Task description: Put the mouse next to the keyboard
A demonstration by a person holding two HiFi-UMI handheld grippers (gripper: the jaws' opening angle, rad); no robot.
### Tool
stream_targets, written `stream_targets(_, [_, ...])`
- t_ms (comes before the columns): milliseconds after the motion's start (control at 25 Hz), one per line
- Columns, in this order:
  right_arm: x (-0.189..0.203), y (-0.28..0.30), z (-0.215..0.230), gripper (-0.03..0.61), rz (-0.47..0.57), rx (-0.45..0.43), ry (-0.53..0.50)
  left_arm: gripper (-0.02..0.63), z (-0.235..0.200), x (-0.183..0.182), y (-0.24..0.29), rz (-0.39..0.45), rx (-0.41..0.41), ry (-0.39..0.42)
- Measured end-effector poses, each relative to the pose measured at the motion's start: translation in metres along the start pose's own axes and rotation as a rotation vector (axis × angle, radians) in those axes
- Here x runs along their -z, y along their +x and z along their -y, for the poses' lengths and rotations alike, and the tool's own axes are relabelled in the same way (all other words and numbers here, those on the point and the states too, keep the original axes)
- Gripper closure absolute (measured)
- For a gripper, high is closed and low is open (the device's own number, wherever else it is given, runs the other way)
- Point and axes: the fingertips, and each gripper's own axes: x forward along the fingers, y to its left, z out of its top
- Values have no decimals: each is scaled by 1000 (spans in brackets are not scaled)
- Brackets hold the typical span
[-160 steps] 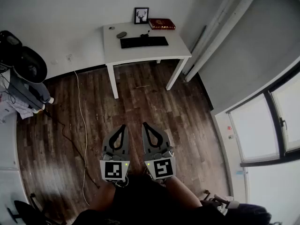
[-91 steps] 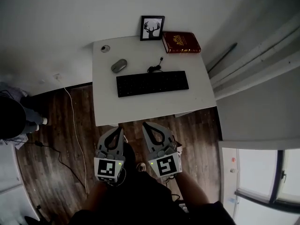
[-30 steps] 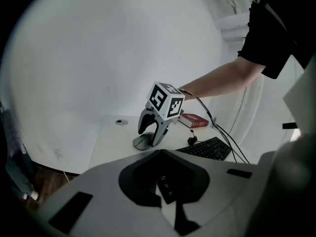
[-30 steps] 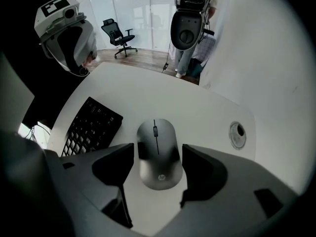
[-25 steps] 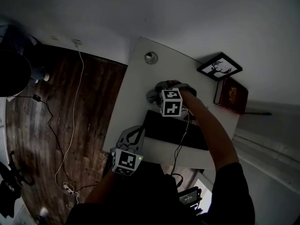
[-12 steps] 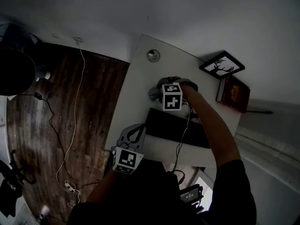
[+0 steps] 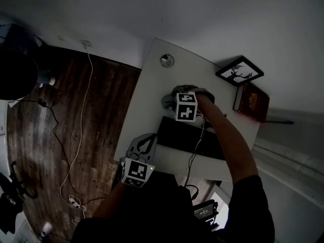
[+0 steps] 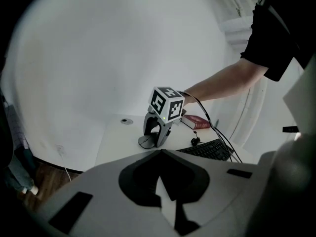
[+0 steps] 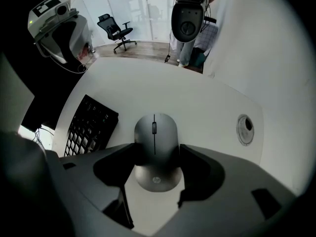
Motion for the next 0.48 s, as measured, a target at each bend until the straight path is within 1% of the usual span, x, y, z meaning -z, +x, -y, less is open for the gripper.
stream_targets(200, [-4, -6, 0, 284, 45, 45, 76, 615, -2, 1, -3, 4, -4, -1])
stream_targets(360, [-4, -7, 0, 285, 58, 80, 118, 615, -2, -2, -3, 14, 0, 21])
stream_targets(480, [-7, -9, -1, 285, 76, 95, 147, 615, -2, -1, -5, 10, 4, 13])
